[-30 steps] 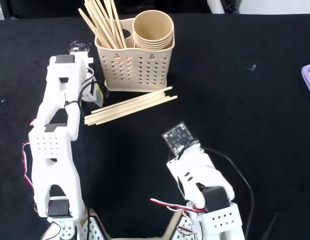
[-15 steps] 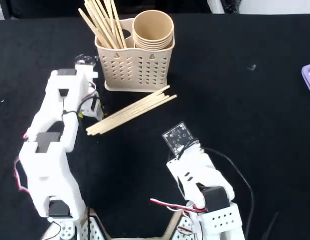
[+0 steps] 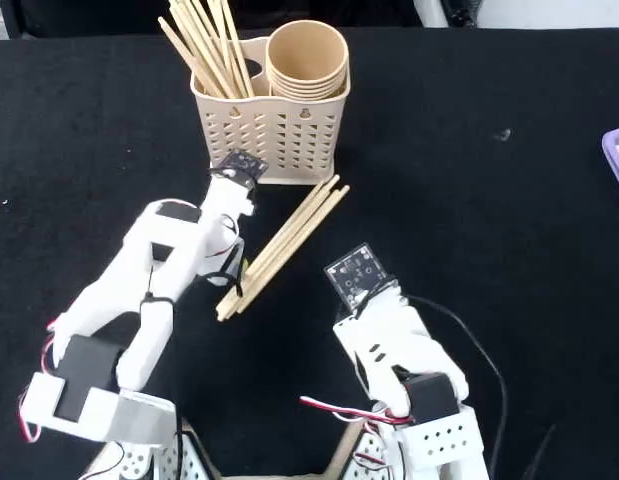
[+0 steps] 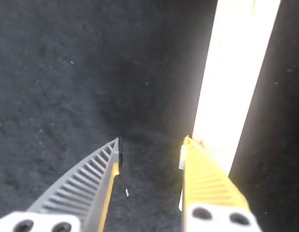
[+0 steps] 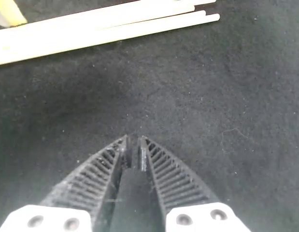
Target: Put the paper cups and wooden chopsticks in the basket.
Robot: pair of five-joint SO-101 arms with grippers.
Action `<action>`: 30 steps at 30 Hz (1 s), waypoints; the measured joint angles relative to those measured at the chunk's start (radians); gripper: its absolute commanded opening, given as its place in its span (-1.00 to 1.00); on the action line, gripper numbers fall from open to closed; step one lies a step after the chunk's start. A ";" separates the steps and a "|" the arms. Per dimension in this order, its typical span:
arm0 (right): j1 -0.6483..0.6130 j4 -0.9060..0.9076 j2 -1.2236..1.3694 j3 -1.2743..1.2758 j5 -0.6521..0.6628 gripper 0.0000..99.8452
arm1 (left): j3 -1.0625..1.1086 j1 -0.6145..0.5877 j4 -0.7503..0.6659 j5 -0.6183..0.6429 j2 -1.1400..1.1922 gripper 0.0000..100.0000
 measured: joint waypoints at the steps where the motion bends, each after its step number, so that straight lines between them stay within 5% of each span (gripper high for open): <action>1: 0.000 0.000 0.000 0.000 0.000 -0.92 | 0.003 -0.003 0.000 -0.003 -0.008 -0.59; 12: 0.006 0.000 0.000 0.000 0.000 -0.98 | -0.112 -0.014 0.189 -0.098 -0.107 -0.59; 17: 0.112 0.000 0.000 0.000 -0.008 -0.98 | -0.153 0.063 0.275 -0.186 -0.115 -0.53; 24: 0.172 0.000 0.000 0.000 -0.054 -0.98 | -0.163 0.121 0.281 -0.163 -0.052 -0.48; 30: 0.170 0.000 0.000 0.000 -0.054 -0.98 | -0.143 0.135 0.140 -0.115 0.031 -0.49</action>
